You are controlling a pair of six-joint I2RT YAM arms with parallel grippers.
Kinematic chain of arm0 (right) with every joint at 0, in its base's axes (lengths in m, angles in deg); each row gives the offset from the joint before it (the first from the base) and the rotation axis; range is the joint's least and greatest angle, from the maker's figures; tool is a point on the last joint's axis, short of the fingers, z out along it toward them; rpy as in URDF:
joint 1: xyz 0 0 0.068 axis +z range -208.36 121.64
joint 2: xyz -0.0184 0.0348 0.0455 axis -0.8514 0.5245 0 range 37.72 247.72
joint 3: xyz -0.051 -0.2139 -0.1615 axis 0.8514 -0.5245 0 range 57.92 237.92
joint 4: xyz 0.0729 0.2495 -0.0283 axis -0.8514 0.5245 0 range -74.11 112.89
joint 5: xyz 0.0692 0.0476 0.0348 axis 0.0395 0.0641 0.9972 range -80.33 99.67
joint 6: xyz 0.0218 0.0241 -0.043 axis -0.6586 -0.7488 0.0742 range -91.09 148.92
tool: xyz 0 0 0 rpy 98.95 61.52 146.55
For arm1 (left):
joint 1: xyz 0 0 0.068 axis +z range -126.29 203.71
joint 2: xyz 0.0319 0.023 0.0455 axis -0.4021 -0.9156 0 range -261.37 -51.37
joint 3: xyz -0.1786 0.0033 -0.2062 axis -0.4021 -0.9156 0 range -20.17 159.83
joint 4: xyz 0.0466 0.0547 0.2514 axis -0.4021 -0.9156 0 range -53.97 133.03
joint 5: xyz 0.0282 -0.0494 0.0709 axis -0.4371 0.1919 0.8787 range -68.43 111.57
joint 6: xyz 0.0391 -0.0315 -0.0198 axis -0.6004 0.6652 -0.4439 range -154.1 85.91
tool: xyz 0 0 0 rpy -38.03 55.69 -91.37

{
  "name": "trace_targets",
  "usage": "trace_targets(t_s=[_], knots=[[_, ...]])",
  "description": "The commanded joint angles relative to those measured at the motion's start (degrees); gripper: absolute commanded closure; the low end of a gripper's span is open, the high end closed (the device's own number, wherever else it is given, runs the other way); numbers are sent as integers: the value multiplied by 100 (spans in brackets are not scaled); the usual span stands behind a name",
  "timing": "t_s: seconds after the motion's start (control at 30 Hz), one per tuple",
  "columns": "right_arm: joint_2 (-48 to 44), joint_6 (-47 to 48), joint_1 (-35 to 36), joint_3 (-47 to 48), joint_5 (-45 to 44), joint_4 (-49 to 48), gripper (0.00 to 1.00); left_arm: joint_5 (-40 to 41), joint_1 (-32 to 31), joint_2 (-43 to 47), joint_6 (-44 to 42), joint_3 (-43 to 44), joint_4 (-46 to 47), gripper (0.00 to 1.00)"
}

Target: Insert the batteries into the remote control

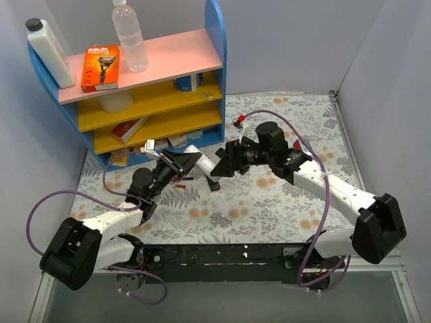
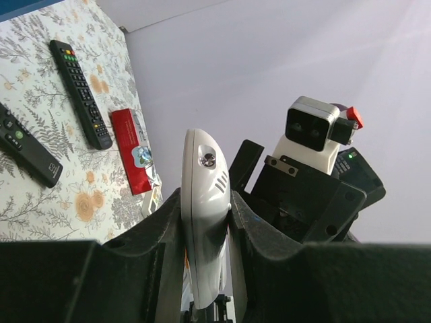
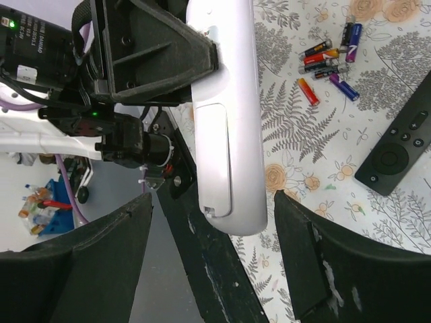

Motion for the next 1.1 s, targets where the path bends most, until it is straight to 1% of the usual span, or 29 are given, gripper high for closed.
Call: trace_targets(t_s=[0.0, 0.03, 0.23, 0.27, 0.33, 0.37, 0.43, 0.47, 0.5, 0.6, 0.67, 0.73, 0.77, 0.8, 0.87, 1.07], knots=[[100, -184, -29, -56, 368, -697, 22, -150, -9, 187, 332, 225, 304, 100], [109, -202, -37, -74, 395, -741, 23, -185, -9, 187, 332, 225, 356, 100], [188, -369, -46, -302, 606, -1058, 39, -229, -18, 195, 367, 269, 506, 100], [189, -378, -46, -328, 615, -1102, 47, -247, -9, 213, 367, 269, 506, 100], [189, -447, -72, -469, 668, -1198, 55, -282, -18, 213, 385, 287, 567, 100], [180, -474, -81, -513, 694, -1286, 63, -282, -18, 204, 385, 287, 594, 100], [171, -527, -99, -609, 747, -1365, 69, -335, -9, 195, 411, 287, 681, 100], [127, -553, -99, -645, 756, -1461, 75, -361, -9, 195, 402, 287, 708, 100], [127, -562, -108, -663, 799, -1506, 76, -405, -9, 187, 402, 278, 743, 100], [66, -571, -125, -636, 852, -1576, 75, -501, -9, 152, 402, 243, 919, 100], [22, -649, -143, -610, 870, -1646, 69, -572, -9, 143, 394, 225, 1060, 100], [13, -703, -152, -575, 923, -1743, 58, -703, -18, 125, 324, 234, 1147, 100], [13, -738, -152, -523, 940, -1770, 51, -747, -18, 125, 297, 243, 1165, 100], [13, -755, -161, -496, 958, -1805, 48, -783, -18, 125, 271, 252, 1183, 100], [48, -764, -161, -408, 984, -1831, 45, -880, -9, 134, 209, 269, 1192, 100], [223, -905, -161, -100, 1107, -2042, 43, -994, -18, 152, 147, 261, 1227, 100]])
